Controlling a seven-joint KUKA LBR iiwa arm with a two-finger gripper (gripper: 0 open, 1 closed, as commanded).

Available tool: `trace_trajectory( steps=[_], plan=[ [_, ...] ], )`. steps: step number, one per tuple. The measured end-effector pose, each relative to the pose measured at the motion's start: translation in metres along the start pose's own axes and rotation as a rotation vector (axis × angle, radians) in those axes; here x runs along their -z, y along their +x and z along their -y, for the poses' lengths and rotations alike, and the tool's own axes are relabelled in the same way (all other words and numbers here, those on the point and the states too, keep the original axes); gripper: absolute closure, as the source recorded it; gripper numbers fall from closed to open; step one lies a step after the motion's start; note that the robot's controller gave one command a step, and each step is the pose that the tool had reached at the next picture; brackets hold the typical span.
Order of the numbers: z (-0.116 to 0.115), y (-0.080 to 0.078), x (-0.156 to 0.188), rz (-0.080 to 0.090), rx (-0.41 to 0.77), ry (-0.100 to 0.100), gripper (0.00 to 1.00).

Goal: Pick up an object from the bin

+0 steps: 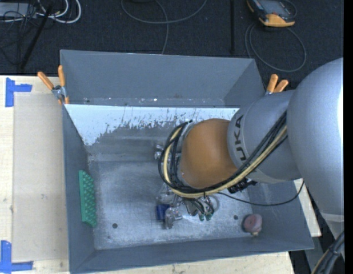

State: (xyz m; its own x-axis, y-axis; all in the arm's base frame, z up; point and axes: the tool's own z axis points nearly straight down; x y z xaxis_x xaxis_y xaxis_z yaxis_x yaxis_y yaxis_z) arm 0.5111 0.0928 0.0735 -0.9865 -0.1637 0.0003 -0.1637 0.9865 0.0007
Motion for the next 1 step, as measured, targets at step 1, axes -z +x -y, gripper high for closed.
trace_trajectory(
  steps=[1],
  plan=[
    [0.0179,0.0039,0.1508,0.007,0.044,0.001,1.00]
  ],
)
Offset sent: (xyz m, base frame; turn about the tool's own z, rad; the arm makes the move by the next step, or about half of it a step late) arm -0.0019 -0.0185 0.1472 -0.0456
